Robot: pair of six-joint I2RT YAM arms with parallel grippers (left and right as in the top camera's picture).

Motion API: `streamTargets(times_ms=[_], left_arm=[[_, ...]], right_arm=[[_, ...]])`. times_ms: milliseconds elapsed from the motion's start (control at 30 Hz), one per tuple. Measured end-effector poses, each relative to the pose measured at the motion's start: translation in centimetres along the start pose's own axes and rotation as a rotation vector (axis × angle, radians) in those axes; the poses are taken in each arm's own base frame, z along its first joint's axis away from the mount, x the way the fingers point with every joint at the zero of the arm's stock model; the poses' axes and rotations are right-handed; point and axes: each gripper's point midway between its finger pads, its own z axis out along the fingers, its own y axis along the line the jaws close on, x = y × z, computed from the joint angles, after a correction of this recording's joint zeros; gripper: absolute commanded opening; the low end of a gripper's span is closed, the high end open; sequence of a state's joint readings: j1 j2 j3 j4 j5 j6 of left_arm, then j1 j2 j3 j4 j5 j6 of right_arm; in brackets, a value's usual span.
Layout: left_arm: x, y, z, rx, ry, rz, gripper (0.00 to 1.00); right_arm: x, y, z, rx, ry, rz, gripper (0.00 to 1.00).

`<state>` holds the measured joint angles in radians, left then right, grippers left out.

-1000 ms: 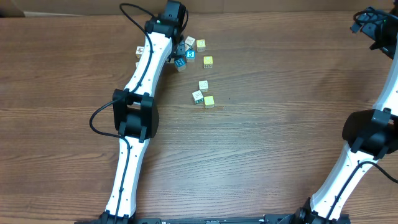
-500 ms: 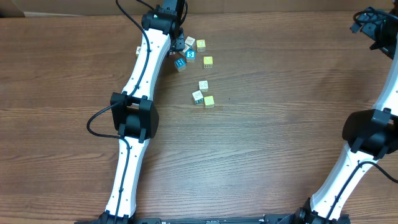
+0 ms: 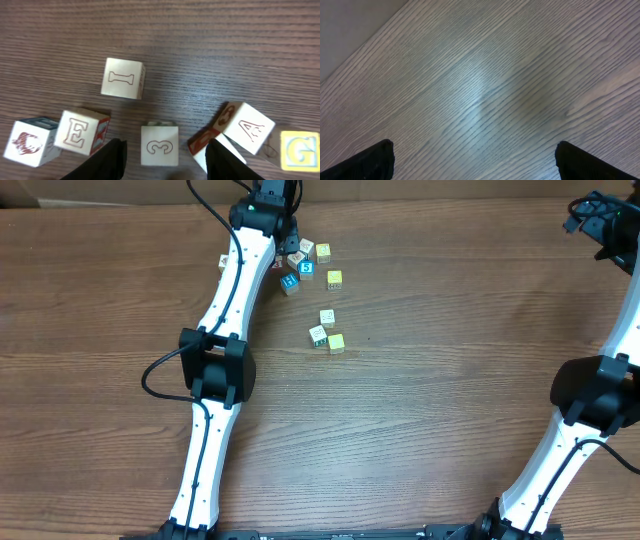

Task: Form a circle

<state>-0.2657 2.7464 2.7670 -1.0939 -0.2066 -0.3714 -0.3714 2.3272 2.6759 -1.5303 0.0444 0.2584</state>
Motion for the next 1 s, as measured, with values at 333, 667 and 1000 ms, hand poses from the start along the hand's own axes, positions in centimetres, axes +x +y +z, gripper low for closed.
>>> streamTargets(times_ms=[333,667,1000], left_arm=[[1.0,0.0,2.8,-0.011,0.013,-0.017,0.49],[1.6,0.7,4.1,-0.026,0.03,-0.025,0.38],[2.5,0.9,4.2,-0.039,0.062,-0.017,0.24]], right_arm=[[0.0,0.0,0.0,0.0,0.0,0.0,1.0],[0.0,0.0,0.0,0.0,0.0,0.0,1.0],[0.0,0.0,0.0,0.0,0.0,0.0,1.0]])
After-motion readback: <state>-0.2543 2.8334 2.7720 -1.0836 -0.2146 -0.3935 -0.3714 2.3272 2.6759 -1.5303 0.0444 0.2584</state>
